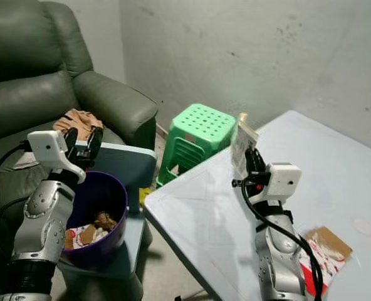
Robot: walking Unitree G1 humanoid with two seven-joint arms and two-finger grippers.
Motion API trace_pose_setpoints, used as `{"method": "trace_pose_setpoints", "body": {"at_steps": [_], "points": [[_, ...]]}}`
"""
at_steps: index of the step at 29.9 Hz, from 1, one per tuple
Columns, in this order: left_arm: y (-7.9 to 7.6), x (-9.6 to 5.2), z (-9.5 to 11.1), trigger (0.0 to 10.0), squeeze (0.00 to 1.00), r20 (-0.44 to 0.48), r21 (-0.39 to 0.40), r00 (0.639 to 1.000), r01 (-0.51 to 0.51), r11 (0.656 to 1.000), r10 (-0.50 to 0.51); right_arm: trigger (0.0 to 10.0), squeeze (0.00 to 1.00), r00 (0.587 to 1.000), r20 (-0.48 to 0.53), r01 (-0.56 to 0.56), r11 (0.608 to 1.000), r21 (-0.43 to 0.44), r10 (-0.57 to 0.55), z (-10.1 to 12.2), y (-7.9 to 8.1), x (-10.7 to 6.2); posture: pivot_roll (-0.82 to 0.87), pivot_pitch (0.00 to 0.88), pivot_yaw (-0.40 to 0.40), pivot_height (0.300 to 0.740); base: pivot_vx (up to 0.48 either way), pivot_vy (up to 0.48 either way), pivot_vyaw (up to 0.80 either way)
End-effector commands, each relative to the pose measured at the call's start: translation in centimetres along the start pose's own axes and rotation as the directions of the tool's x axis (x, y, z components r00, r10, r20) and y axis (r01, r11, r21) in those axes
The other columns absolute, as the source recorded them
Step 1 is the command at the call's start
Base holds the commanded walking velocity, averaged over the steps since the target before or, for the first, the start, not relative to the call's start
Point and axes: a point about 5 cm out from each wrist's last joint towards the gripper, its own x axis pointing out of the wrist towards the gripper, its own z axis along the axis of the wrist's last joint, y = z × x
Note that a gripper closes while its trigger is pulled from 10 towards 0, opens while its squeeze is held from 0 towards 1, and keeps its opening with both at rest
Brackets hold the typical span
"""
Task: Picking trash to rubbish bin
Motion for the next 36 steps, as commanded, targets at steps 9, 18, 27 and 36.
{"method": "trace_pose_setpoints", "body": {"at_steps": [9, 18, 27, 36], "points": [[0.31, 0.13, 0.25, 10.0, 0.0, 0.001, 0.013, 1.0, -0.008, 1.0, 0.008, 10.0, 0.0, 1.0, 0.027, -0.014, 1.0, 0.0, 0.014, 0.72, 0.32, 0.19, 0.05, 0.0, -0.068, 0.74, 0.0, 0.375, 0.0], [0.16, 0.08, 0.16, 10.0, 0.0, 0.0, 0.013, 1.0, -0.004, 1.0, 0.004, 10.0, 0.0, 0.999, 0.024, -0.025, 1.0, -0.003, 0.025, 0.79, 0.42, 0.11, 0.05, 0.0, -0.071, 0.74, 0.0, 0.309, 0.0], [0.0, 0.04, 0.04, 10.0, 0.0, -0.002, 0.01, 1.0, -0.002, 1.0, 0.002, 10.0, 0.0, 0.999, 0.019, -0.036, 0.999, -0.006, 0.036, 0.83, 0.53, -0.01, 0.05, 0.0, -0.077, 0.74, 0.0, 0.34, 0.0], [-0.04, 0.03, -0.04, 10.0, 0.0, -0.008, 0.007, 1.0, 0.002, 1.0, -0.002, 10.0, 0.0, 0.999, 0.014, -0.045, 0.999, -0.005, 0.045, 0.83, 0.71, -0.09, 0.05, 0.0, -0.078, 0.74, 0.0, 0.375, 0.0]]}}
